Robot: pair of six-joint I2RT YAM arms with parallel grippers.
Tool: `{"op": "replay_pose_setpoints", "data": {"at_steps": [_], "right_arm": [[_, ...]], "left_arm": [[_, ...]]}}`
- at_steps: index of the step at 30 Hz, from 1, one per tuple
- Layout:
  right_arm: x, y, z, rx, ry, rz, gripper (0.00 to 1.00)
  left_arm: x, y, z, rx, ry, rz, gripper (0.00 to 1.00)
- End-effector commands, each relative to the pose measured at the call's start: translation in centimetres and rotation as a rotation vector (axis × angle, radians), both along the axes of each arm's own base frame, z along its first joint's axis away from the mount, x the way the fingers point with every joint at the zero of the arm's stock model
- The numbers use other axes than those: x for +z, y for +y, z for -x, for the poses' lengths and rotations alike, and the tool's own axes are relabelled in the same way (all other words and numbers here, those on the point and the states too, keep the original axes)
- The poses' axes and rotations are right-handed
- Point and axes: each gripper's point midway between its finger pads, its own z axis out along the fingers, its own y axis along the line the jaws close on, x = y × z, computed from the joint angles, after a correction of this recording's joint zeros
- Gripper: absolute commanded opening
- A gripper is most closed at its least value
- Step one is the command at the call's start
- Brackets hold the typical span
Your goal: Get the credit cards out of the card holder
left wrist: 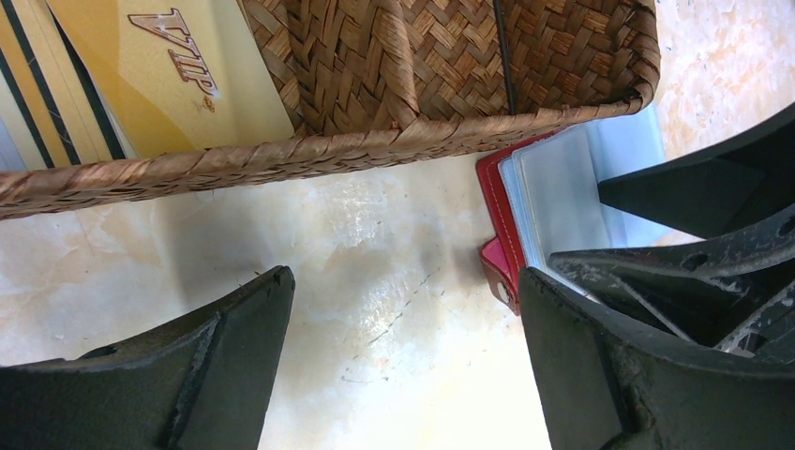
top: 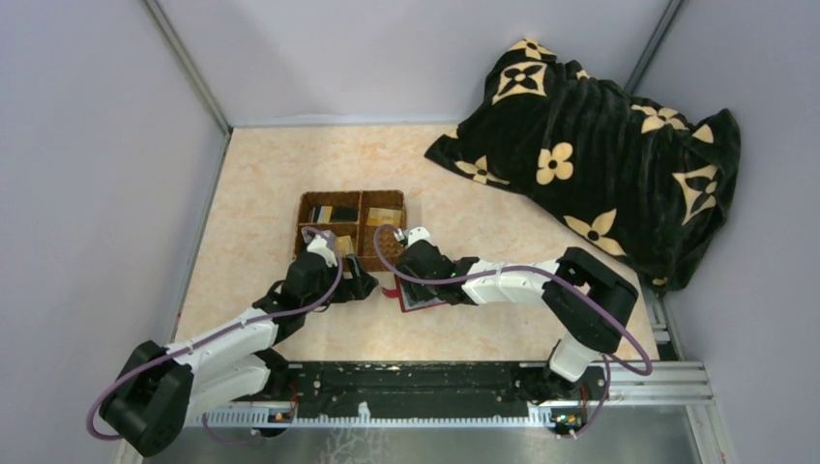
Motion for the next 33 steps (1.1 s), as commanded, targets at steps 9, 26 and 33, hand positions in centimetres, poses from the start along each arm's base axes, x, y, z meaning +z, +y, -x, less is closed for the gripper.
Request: {"op": "replay_pose_setpoints", "data": {"at_steps": [9, 26, 33], "right_arm": [[-0.5, 0.1, -0.3, -0.033, 0.002, 0.038, 0.12], [2.2, 1.8, 0.1, -0.004, -0.038, 0.004, 0.68], [1.1, 2.5, 0.6, -0.002, -0.024, 0.025, 0.69]], "left_arm": [[0.0, -0.1, 0.0, -0.012, -0.013, 0.013, 0.94], [0.2, -0.6, 0.4, -0.043, -0.010, 0.039, 0.94], [0.2, -0.4, 0.7, -0.038, -0.016, 0.040, 0.94]]}}
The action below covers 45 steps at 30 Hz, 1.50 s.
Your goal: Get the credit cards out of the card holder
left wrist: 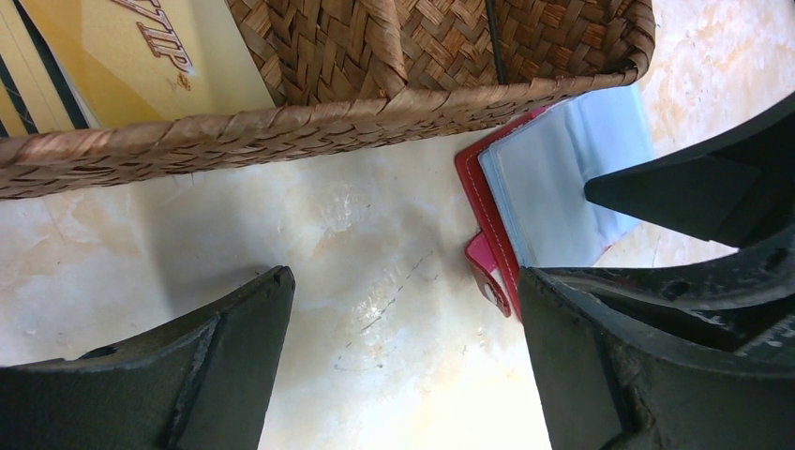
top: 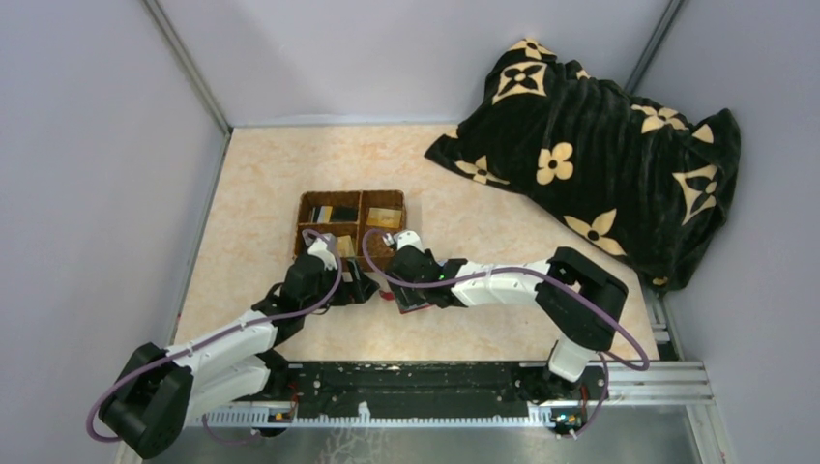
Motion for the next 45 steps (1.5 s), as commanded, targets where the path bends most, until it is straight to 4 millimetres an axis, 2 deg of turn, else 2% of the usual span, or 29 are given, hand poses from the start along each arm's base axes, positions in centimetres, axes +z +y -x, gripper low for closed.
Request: {"op": "replay_pose_setpoints", "data": {"at_steps": [1, 9, 13, 18, 26, 29, 31, 34, 41, 43, 45], "right_arm": [[0.7, 1.1, -0.6, -0.011, -0.032, -0.003, 0.69], [-0.1, 0.6, -0.8, -0.037, -0.033, 0.040, 0.68], [-0.4, 0.8, -0.4, -0.043, -0.015, 0.013, 0.57], [-0.1, 1.0, -0.4, -0.051, -0.012, -0.019, 0.36], [0.0, 1.0, -0.2, -0.065, -0.005, -0.037, 0.09], [0.3, 1.1, -0.1, -0.066, -0.008, -0.061, 0.05], [1.8, 1.4, -0.2, -0.071, -0.028, -0.107, 0.05], [2.4, 1.3, -0.2, -0.076, -0.029, -0.133, 0.05], [2.4, 1.3, 0.3, -0.077, 0.000, -0.173, 0.00], [2.1, 1.5, 0.5, -0.074, 0.013, -0.187, 0.00], [1.8, 1.7, 0.6, -0.070, 0.025, -0.196, 0.00]], "left_arm": [[0.5, 0.0, 0.0, -0.003, -0.026, 0.020, 0.95], [0.5, -0.1, 0.1, -0.009, -0.029, 0.024, 0.95], [0.7, 0.0, 0.0, -0.008, -0.035, 0.019, 0.95], [0.5, 0.0, 0.1, -0.009, -0.029, 0.020, 0.95], [0.5, -0.2, 0.1, -0.014, -0.026, 0.026, 0.95], [0.7, -0.3, 0.2, -0.022, -0.030, 0.032, 0.94], [1.0, -0.4, 0.2, -0.029, -0.036, 0.037, 0.94], [2.5, -0.9, 0.3, -0.046, -0.063, 0.076, 0.94], [9.8, -2.4, 0.9, -0.098, -0.190, 0.271, 0.64], [11.0, -3.0, 1.2, -0.120, -0.201, 0.319, 0.59], [11.5, -3.7, 1.5, -0.159, -0.195, 0.344, 0.55]]}}
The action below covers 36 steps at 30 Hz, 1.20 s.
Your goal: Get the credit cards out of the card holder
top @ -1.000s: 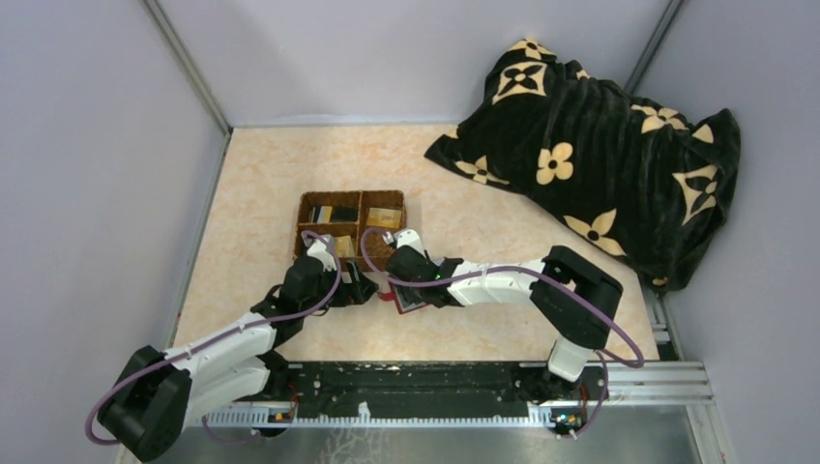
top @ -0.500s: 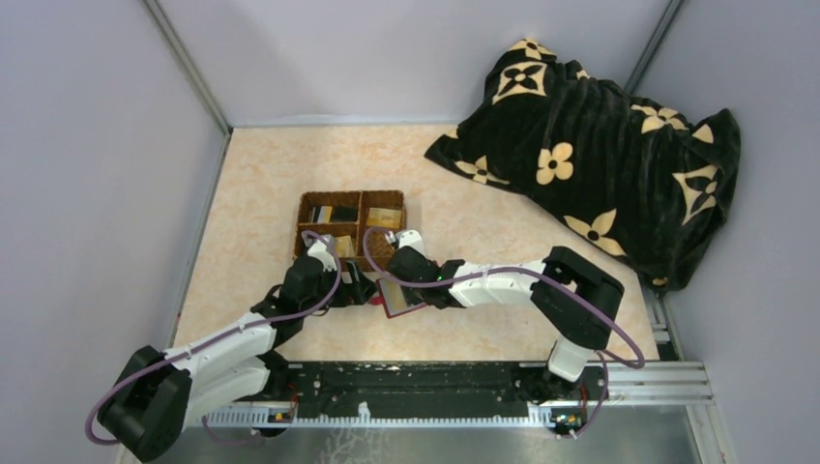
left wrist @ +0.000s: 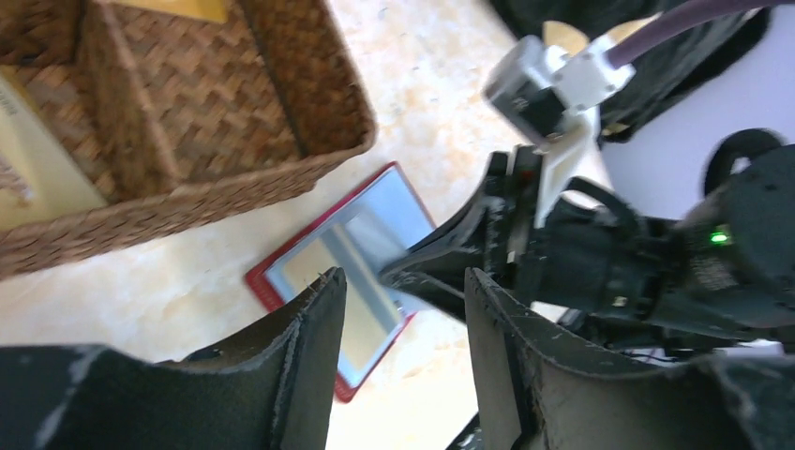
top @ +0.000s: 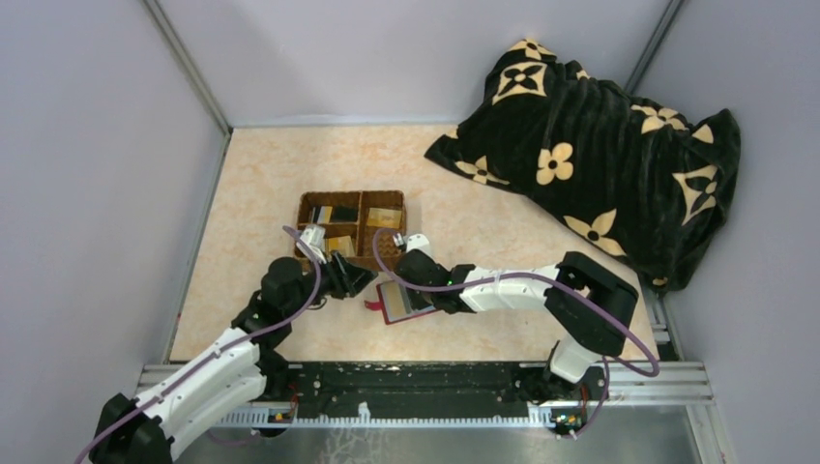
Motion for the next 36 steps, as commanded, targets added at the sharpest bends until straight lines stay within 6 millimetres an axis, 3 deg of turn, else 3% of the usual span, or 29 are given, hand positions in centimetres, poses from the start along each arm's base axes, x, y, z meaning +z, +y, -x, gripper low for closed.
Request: {"op": "replay_pose_setpoints", "data": {"at_steps": [1, 8, 29, 36], "right_arm": [[1.8, 1.8, -0.2, 0.002, -0.006, -0.114, 0.00], [2.5, 2.6, 0.2, 0.020, 0.034, -0.202, 0.00], [2.4, 2.7, 0.9, 0.038, 0.083, -0.273, 0.00], [2.1, 2.5, 1.2, 0.050, 0.084, -0.258, 0.02]], "left_arm": [[2.9, -1.9, 0.6, -0.094, -0.012, 0.099, 0.53], [0.5, -3.9, 0.9, -0.162, 0.065, 0.135, 0.42], [-5.7, -6.8, 2.3, -0.205, 0.194, 0.101, 0.42], [-6.8, -8.1, 2.7, -0.221, 0.212, 0.120, 0.44]]}}
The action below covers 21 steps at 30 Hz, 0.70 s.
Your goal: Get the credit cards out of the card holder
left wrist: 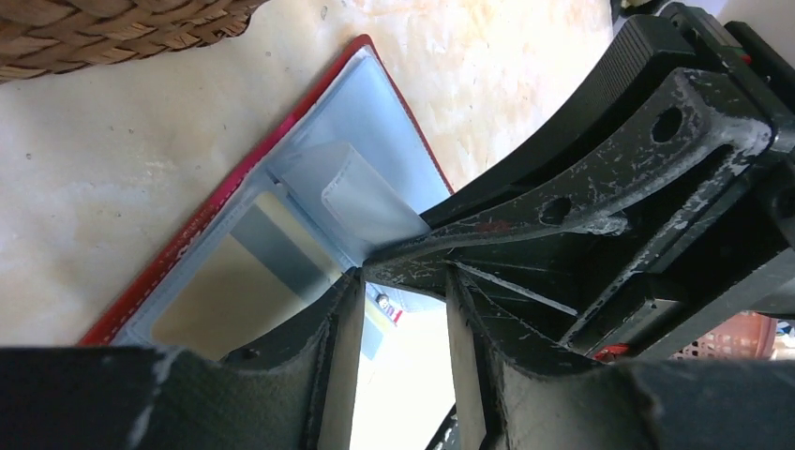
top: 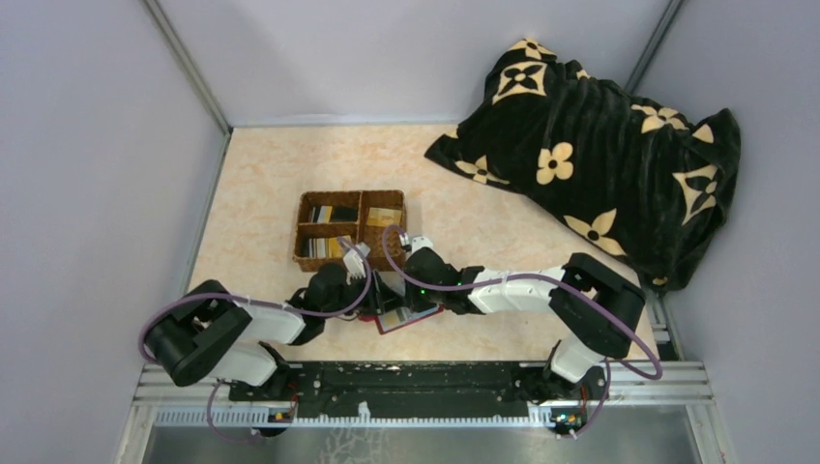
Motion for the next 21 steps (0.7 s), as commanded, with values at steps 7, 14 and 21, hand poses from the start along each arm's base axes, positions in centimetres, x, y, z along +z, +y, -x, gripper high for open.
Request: {"op": "replay_pose_setpoints", "data": {"at_steps": [7, 14, 21], "right_arm": [[2.7, 0.1, 0.3, 0.032, -0.043, -0.091, 0.32], [4.9, -1.8, 1.0, 0.021, -0.072, -0.102, 0.41], [7.3, -4.9, 0.6, -0.063, -0.135, -0.064, 0.41]], "left_arm": [[1.2, -1.5, -1.5, 0.021, -0.055, 0.064, 0.45], [1.3, -2.6, -2.2, 0.002, -0.062, 0.070, 0.48], [1.9, -3.8, -2.6, -0.022, -0.066, 0.109, 0.51]]}}
